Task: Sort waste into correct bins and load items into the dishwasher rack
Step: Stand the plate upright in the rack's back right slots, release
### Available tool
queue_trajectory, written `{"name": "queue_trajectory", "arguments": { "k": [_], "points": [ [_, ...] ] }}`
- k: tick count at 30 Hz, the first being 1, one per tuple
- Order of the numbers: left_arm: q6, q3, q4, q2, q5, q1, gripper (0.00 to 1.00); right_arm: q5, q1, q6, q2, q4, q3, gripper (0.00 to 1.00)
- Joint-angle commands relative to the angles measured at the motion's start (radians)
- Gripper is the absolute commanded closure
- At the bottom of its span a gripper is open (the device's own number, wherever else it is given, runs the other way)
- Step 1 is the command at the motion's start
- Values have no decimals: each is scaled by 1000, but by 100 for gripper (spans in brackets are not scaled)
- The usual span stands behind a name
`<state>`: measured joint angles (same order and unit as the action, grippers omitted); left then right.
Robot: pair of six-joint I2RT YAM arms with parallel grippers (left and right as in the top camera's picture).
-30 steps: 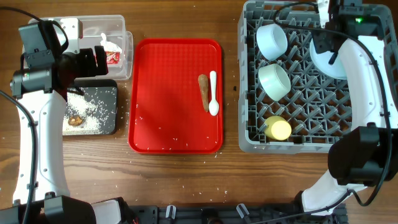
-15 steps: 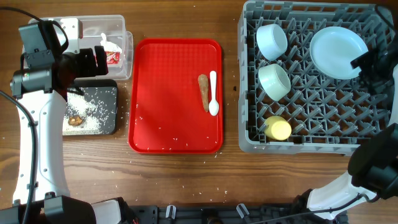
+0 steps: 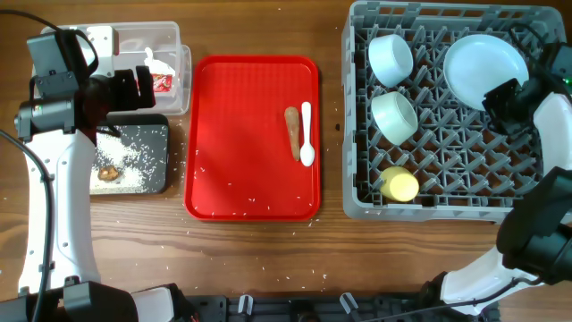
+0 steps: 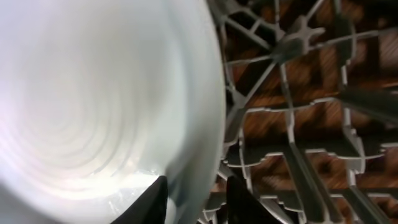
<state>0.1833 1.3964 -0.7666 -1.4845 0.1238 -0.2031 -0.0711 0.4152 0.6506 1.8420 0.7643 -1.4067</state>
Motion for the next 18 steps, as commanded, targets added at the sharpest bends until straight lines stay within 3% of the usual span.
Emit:
{"name": "queue_trajectory", "arguments": {
  "k": [1, 3, 7, 12, 15, 18],
  "points": [
    [23, 19, 0, 18, -2, -2, 0, -9, -1, 3, -15, -4, 19, 84],
    [23, 19, 0, 18, -2, -2, 0, -9, -1, 2, -15, -5, 19, 96],
    [23, 19, 0, 18, -2, -2, 0, -9, -1, -111, -47, -27, 1, 96],
    [23, 19, -1, 18, -2, -2, 0, 69, -10, -316, -221, -92, -98, 96],
    [23, 19, 0, 18, -2, -2, 0, 301, -92, -558, -343, -155, -98, 96],
    [23, 19, -1, 18, -2, -2, 0, 694, -212, -757, -339, -189, -97, 96]
  ]
}}
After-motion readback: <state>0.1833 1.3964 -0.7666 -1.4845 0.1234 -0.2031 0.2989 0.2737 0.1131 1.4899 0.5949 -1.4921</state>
